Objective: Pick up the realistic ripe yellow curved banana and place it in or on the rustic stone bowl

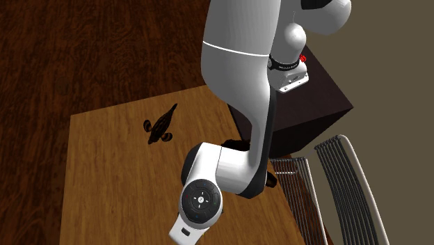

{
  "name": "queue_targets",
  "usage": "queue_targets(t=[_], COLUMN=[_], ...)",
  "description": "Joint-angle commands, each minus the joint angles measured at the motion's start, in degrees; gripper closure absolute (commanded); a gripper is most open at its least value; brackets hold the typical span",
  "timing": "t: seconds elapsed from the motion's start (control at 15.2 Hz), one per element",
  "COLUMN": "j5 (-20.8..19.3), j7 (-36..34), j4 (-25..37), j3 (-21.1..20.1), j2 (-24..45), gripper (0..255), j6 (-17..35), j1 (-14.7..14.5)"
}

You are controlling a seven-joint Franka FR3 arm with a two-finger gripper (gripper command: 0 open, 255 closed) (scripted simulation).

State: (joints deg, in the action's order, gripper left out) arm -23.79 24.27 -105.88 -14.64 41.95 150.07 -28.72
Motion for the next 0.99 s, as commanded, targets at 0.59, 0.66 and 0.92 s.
queue_targets(t=[0.59, 0.66, 0.92], j5=[2.1, 2.4, 3.5], j7=[1.6, 1.8, 2.6], j4=[-1.6, -1.7, -2.1], j3=[-2.3, -2.5, -3.5], j2=[-5.6, -6.2, -8.5], gripper=[255, 255, 255], j6=[-4.0, -4.5, -6.5], j1=[1.7, 1.8, 2.5])
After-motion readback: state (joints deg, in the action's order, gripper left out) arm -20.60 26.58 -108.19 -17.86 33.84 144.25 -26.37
